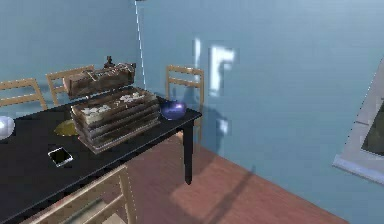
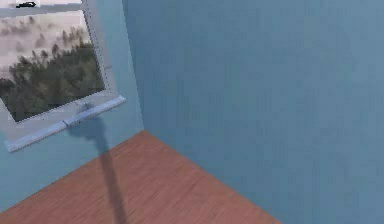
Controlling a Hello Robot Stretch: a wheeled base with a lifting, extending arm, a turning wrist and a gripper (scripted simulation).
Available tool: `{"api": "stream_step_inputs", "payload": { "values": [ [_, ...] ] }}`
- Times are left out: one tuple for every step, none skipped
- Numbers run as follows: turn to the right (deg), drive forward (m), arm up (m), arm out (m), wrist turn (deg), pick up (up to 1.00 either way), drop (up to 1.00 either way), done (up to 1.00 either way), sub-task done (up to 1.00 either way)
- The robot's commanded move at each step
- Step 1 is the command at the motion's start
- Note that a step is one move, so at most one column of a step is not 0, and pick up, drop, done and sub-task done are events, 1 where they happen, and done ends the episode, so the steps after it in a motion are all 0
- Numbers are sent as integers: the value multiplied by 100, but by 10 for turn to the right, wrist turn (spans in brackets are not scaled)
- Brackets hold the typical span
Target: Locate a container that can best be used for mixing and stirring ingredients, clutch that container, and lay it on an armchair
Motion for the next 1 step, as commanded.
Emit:
{"api": "stream_step_inputs", "payload": {
  "values": [
    [-30,0,0,0,0,0,0,0,0]
  ]
}}
